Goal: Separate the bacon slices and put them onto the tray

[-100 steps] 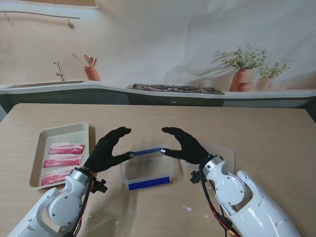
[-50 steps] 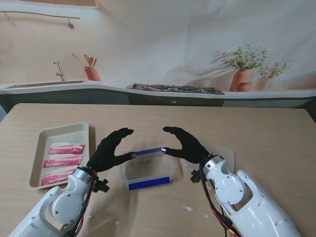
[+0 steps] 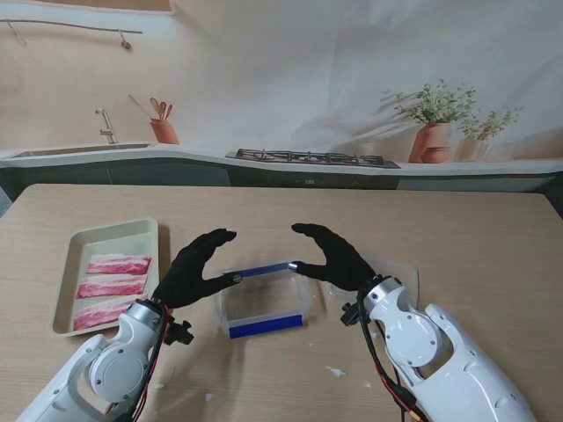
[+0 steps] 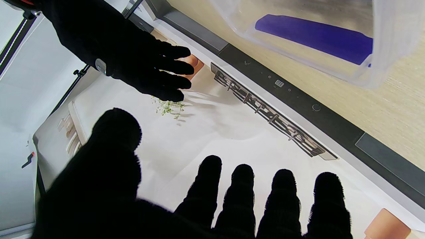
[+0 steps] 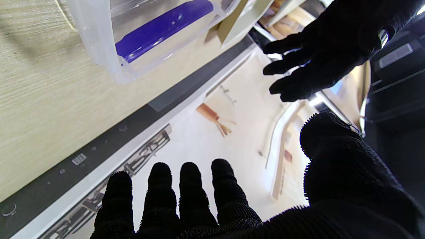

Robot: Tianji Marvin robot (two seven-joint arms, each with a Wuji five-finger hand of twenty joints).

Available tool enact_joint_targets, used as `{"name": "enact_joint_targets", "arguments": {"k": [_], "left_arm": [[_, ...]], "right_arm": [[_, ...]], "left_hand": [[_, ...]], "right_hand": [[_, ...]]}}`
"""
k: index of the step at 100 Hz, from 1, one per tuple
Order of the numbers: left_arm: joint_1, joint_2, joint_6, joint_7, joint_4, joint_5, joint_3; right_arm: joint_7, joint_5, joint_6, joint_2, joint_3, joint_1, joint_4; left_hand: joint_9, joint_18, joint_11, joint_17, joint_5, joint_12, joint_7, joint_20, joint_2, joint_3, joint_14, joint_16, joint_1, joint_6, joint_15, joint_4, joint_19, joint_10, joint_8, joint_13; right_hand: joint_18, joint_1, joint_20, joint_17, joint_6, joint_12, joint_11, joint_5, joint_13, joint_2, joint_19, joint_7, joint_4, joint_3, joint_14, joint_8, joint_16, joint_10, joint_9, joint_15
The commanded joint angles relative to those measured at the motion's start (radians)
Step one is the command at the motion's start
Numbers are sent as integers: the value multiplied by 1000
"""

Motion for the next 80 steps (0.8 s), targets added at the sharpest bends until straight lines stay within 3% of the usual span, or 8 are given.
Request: {"name": "enact_joint_targets", "arguments": {"k": [1,40,80], "left_arm": [[1,-4,11,-11,-7,-10,3],[-40,-7,43,-18,25,-36,28],[2,-9,29,-2,-6,-35,3]], "right_arm": [[5,-1,1,-8,1,-11,-8],[5,30,3,-12,18,-5,13],[13,14,-12,-8,14,-2,-8]], "left_hand": [[-11,1,11,-10,3,11,-9,11,3,12,-10,5,-24,-1,-5,16,7,16,-5,-32],[-14,-6,6,-15,1,9,-10,10,0,19,-11,3,-20,-3,-15,16,-6,18,-5,-38],[-10,-2,14,-10,7,13,-9,24,-2,22,-8,9,-23,-1,-17,14,-17,18,-5,-36]], "right_hand": [[-12,8,17,-13,-31,5,23,4,-19,20,7,4,32,1,-3,-16,5,-15,-5,4],[-15,10,19,-16,-30,3,20,6,-22,19,8,5,31,7,-1,-19,5,-17,-5,2],[-12,6,19,-14,-30,7,28,5,-20,18,8,7,30,12,0,-21,5,-15,-5,4]]}}
